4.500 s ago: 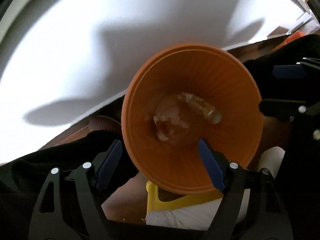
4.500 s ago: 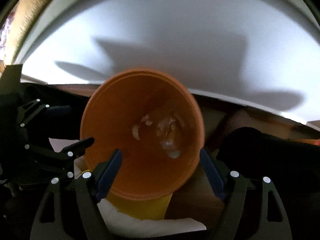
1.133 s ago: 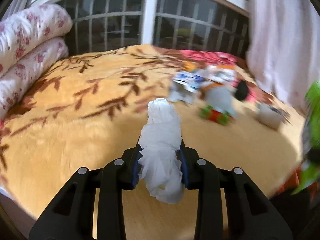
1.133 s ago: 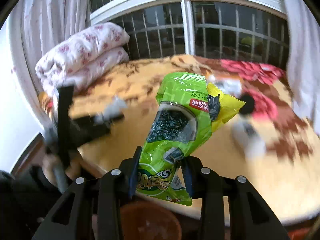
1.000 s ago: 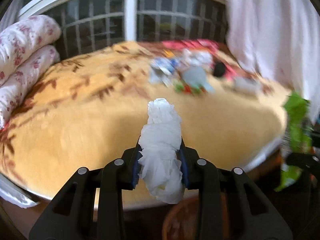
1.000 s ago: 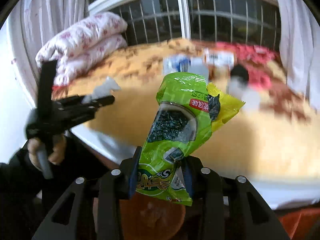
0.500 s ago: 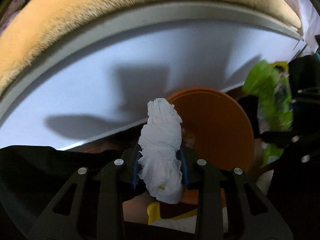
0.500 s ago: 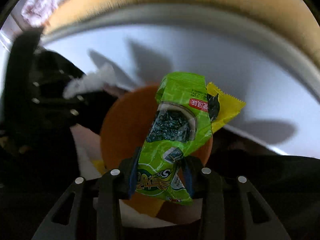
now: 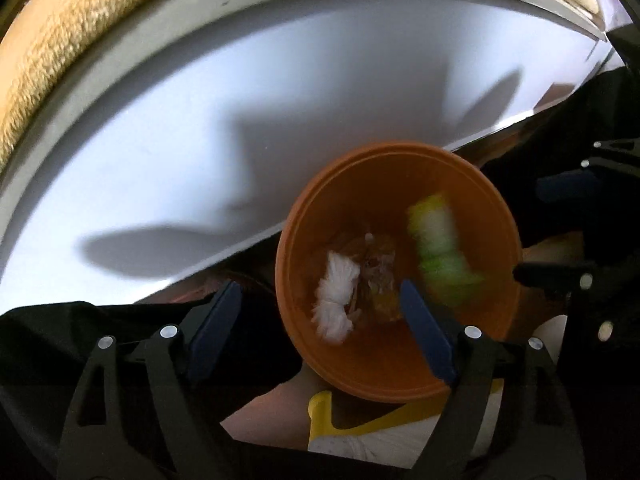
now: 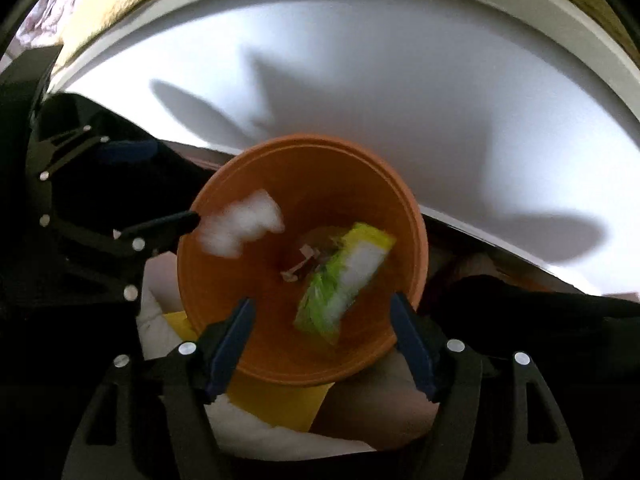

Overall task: Collect trash
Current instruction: 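Carry both items over the orange bucket and open both tools to drop them, then grasp the blue biscuit box with the left tool while the right tool grasps the orange wrapper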

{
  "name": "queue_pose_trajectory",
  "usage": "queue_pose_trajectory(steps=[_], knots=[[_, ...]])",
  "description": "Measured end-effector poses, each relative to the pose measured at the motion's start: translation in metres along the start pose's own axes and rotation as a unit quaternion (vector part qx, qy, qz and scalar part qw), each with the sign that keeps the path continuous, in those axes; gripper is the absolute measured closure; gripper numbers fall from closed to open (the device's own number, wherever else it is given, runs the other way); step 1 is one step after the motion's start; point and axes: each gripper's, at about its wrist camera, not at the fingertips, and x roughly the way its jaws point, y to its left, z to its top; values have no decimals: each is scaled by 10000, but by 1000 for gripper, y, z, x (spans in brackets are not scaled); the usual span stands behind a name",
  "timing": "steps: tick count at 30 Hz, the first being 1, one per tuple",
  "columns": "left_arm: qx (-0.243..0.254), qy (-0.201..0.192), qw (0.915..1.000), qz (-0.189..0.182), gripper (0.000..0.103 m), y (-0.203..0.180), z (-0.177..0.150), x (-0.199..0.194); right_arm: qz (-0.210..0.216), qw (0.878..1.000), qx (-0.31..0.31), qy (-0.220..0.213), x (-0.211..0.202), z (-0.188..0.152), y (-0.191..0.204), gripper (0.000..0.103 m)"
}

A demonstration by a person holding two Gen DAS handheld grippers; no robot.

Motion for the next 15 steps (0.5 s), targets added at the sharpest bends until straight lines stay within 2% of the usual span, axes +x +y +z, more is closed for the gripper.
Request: queue_pose_trajectory(steps=[7, 9, 15], knots=[[-130, -86, 9999, -11, 23, 4, -7, -4, -32, 9991, 332, -278, -23, -10, -14, 34], [-195, -194, 9996, -4, 23, -1, -12, -19, -12, 9983, 406, -408, -32, -12, -19, 34], [-358, -1032, 9940, -106, 21, 14, 18, -87, 118, 9902, 574, -1266, -79, -12, -34, 32]])
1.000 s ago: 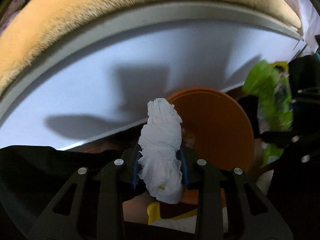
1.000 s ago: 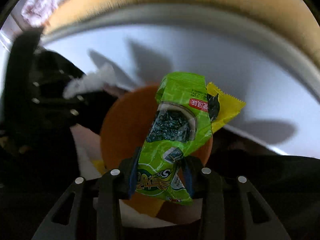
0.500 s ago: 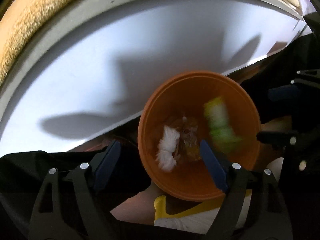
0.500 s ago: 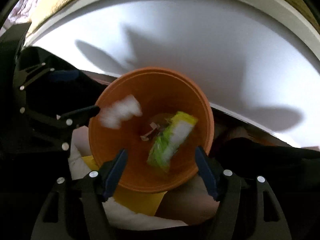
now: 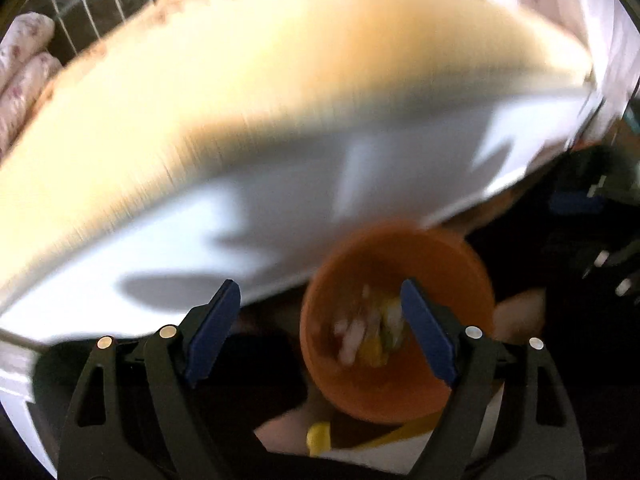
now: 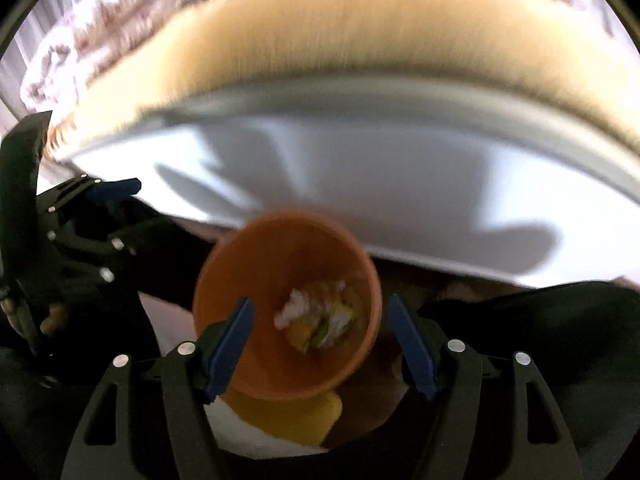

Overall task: Collect trash
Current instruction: 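Grasp the blue biscuit box with the left tool while the right tool grasps the orange wrapper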

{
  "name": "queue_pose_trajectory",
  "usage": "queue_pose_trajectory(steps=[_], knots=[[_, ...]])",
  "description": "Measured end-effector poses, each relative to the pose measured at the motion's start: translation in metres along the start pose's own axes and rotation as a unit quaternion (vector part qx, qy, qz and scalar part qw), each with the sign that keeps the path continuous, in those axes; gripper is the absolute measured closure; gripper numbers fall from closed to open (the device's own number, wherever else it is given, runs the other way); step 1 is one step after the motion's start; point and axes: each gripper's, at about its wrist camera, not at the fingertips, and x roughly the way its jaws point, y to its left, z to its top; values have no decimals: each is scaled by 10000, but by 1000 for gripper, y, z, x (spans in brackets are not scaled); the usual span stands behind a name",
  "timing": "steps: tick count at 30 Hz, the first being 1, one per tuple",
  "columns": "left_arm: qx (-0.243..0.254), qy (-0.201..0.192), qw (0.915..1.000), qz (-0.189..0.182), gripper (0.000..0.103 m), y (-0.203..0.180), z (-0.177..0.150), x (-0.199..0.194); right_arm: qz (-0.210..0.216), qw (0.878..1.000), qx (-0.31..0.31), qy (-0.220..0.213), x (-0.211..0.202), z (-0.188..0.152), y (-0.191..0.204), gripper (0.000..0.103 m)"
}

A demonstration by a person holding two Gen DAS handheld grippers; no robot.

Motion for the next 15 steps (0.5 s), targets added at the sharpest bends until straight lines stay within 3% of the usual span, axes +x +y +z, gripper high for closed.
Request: queue_pose_trajectory(steps=[3, 8, 11, 15], knots=[[-94, -573, 9983, 99, 15, 17, 47, -25, 142, 9986, 63, -514, -19, 13, -1, 29], [-140, -1106, 9924, 520, 14, 45, 127, -34, 305, 9950, 71, -944, -41, 22, -11, 28], [-117, -1096, 9917, 656, 13, 58, 178, -19, 308, 9939, 89, -1053, -42, 24, -13, 26], [7, -834, 9956, 416, 13, 78, 229, 15, 219, 9939, 221, -1056, -39, 28, -19, 26]])
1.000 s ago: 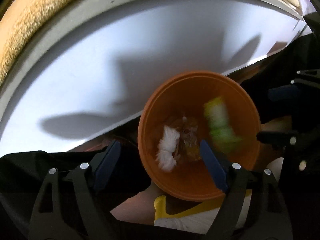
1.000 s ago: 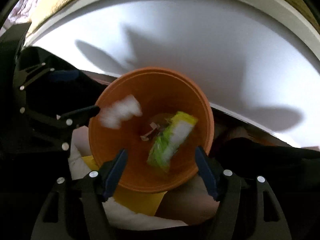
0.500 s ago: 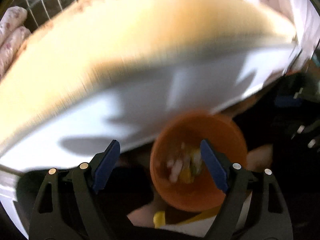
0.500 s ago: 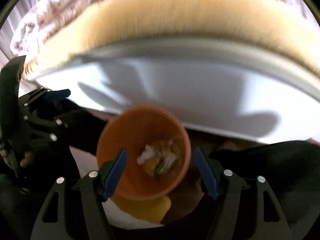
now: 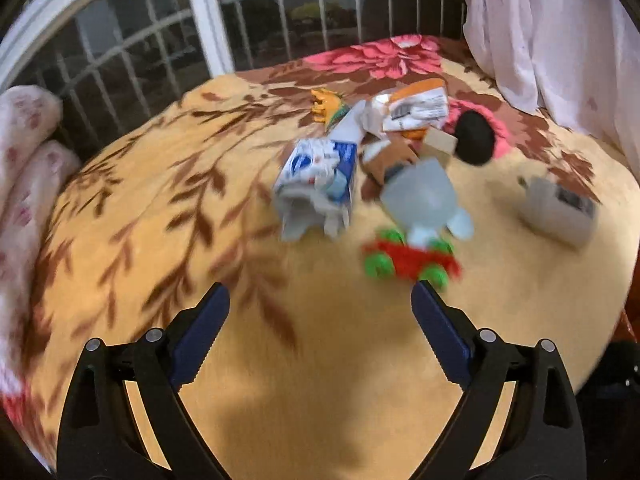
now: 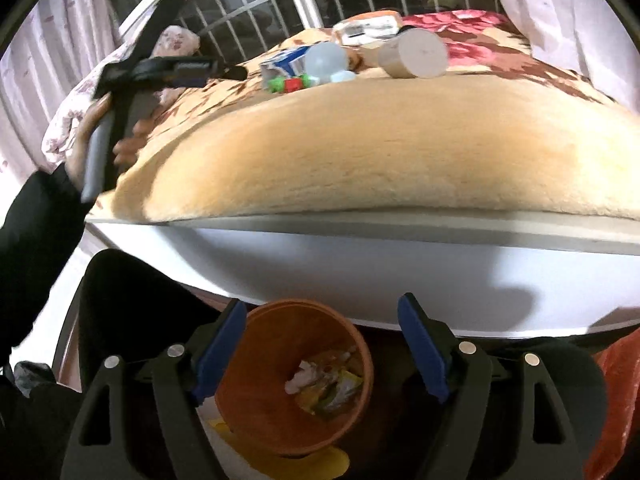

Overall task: Collect trash
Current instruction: 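Grasp the blue biscuit box with the left tool while the right tool grasps the orange wrapper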

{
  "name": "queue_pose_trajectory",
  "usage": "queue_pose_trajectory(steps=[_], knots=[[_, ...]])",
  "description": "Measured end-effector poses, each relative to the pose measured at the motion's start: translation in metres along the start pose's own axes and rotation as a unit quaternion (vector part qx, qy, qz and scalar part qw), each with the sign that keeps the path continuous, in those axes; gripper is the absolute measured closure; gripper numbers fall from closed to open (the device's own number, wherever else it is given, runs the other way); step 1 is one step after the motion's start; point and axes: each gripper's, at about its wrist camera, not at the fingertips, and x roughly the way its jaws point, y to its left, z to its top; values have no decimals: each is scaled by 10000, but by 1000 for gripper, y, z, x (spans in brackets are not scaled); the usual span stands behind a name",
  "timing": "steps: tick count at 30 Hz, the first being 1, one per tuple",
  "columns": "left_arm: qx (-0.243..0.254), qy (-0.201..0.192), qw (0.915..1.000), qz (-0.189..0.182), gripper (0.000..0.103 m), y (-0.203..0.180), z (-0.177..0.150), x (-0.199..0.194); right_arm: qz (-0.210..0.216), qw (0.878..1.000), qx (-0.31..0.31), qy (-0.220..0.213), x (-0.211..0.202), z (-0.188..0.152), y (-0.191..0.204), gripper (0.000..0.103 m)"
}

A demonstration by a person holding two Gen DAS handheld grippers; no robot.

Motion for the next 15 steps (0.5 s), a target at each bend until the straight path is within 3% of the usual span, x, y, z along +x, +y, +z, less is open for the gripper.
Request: queue_pose_trajectory(steps=[10, 14, 15], knots=[[468, 231, 9982, -308, 13, 10, 53, 69, -56, 9991, 373, 195, 4, 7, -16, 26], [344, 446, 9982, -211, 13, 13, 63, 101, -70, 9999, 127, 45, -8, 19, -4, 26], [207, 502, 9983, -207, 18, 17, 63, 109, -20, 10000, 75, -38, -15, 26, -1, 26]])
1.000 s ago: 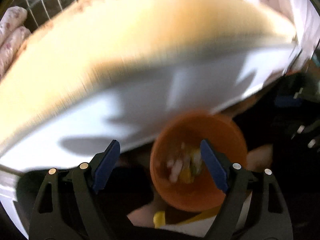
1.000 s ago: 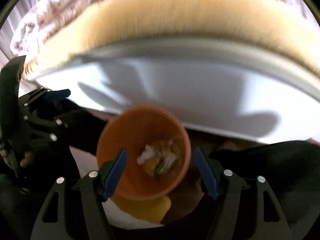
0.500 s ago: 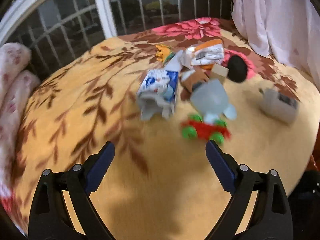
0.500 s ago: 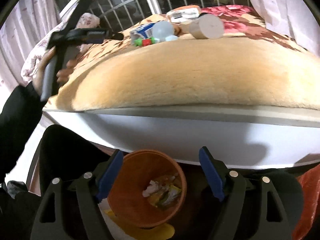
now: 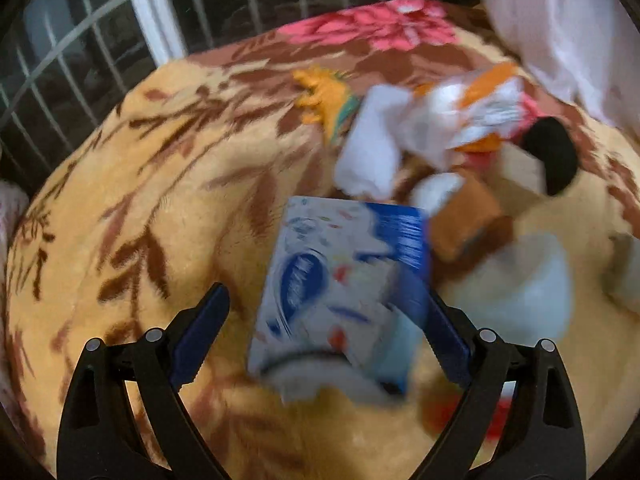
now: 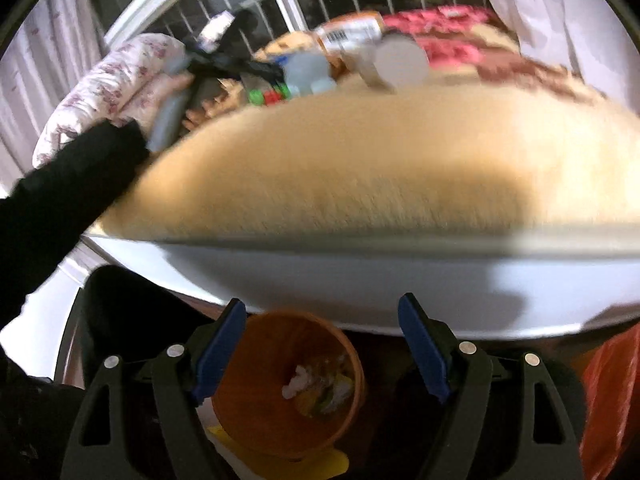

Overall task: Collect trash
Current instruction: 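Grasp the blue biscuit box with the left tool while the right tool grasps the orange wrapper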

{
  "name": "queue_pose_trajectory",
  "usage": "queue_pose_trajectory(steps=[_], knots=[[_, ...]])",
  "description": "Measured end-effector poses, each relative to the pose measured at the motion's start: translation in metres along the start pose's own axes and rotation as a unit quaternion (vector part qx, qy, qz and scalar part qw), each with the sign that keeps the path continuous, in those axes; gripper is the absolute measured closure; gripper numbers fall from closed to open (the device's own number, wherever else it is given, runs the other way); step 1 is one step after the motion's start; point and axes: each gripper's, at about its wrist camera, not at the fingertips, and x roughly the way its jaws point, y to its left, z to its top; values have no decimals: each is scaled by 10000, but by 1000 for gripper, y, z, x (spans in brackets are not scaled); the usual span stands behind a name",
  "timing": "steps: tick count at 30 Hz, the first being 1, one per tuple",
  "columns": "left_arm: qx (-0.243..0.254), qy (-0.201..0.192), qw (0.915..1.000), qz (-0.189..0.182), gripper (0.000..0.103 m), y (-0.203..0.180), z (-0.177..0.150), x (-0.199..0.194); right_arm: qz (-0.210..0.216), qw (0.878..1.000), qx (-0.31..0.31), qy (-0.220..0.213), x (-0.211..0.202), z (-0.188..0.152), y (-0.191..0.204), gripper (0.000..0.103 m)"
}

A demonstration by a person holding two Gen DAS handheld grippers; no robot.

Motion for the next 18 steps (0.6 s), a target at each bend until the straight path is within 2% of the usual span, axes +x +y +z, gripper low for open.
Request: queue_pose_trajectory(steps=[1, 2, 3, 6, 8, 11, 13, 15, 16, 18], knots=[[-103, 33, 9999, -75, 27, 4, 0, 3, 76, 9999, -25, -73, -5, 8, 2, 26], [-206, 19, 9997, -100, 42, 7, 0, 3, 137, 9998, -36, -136, -11, 18, 3, 26], [-349, -78, 9992, -176, 50, 13, -2, -2, 175, 9996, -45, -213, -16, 29, 4, 23], [-694, -257, 9972, -87, 51, 24, -11, -17, 342, 9982, -55, -492, -28, 78, 4, 18], [-934, -418, 9948, -19, 51, 31, -27, -37, 485, 9974, 85, -517, -26, 116, 1, 15], [-1251, -676, 9891, 370, 51, 34, -63, -76, 987, 9918, 630, -508, -7, 186, -10, 14], [-1432, -796, 9843, 657, 51, 32, -87, -97, 1055, 9867, 1126, -513, 13, 225, -20, 14], [-1525, -922, 9799, 897, 51, 25, -110, -114, 1306, 9725, 1908, -289, 49, 272, -36, 14], [-1588, -1041, 9757, 1092, 51, 20, -124, -123, 1301, 9636, 2333, -140, 69, 291, -43, 14], [-1709, -1131, 9723, 1124, 51, 16, -132, -126, 1268, 9474, 2936, 133, 103, 320, -54, 14]])
